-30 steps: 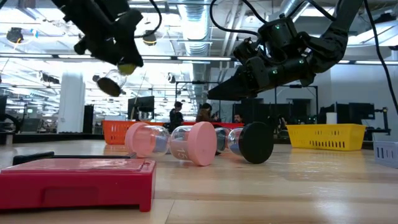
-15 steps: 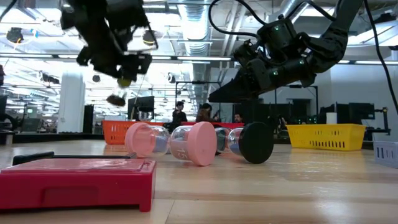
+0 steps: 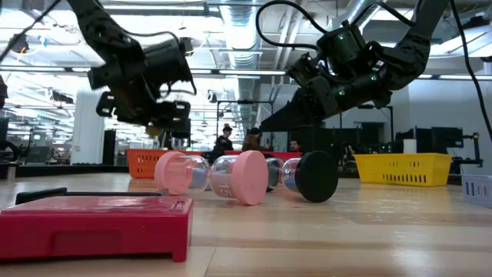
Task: Pick & Place Office items
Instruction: Put the green hourglass into the orange bin, then put the left light violet charger adapter into the red bin
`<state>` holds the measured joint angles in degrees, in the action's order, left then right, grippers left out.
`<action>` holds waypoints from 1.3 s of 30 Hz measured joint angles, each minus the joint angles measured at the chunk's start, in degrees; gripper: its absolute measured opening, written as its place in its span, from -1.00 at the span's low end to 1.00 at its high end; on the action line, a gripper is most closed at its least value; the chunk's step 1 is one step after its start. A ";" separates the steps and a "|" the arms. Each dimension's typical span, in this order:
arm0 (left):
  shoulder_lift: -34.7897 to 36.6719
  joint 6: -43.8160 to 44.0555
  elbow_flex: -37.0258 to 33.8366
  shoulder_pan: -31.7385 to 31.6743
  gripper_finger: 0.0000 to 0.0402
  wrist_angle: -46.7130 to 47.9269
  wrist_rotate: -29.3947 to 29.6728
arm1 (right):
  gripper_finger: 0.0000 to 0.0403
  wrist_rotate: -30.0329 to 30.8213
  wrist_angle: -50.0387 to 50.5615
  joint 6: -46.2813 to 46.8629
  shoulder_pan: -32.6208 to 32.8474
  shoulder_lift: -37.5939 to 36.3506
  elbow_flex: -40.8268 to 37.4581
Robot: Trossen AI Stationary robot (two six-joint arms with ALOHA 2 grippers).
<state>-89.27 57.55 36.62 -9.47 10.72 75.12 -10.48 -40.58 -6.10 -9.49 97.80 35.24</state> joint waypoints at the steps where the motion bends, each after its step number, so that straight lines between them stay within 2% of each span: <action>1: -0.88 0.42 -0.31 0.00 0.06 -0.60 0.28 | 0.12 0.00 -0.01 0.05 -0.01 0.00 0.00; 7: -3.81 4.40 -0.88 -0.23 0.12 -2.34 2.01 | 0.12 0.00 -0.07 0.08 0.01 0.00 0.00; 16: -3.98 4.36 -0.76 -2.58 0.27 -3.16 0.76 | 0.12 0.00 0.22 0.10 0.14 0.00 0.00; 24: -2.78 1.23 -0.77 -2.07 0.29 -3.22 -0.57 | 0.12 0.00 2.74 0.10 0.12 0.00 0.02; 32: 5.54 -8.48 -0.77 0.62 0.29 -3.22 -1.11 | 0.12 0.00 2.99 0.14 0.12 0.00 0.02; 35: 10.51 -13.92 -0.75 2.10 0.29 -3.52 -4.88 | 0.12 0.00 3.04 0.81 0.12 0.00 0.02; 39: 16.61 -19.46 -0.75 4.37 0.29 -3.75 -13.15 | 0.12 0.00 2.97 5.33 0.08 0.00 0.02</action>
<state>-72.66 38.10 35.88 -5.10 6.97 61.98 -10.48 -37.60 -0.77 -9.41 97.80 35.27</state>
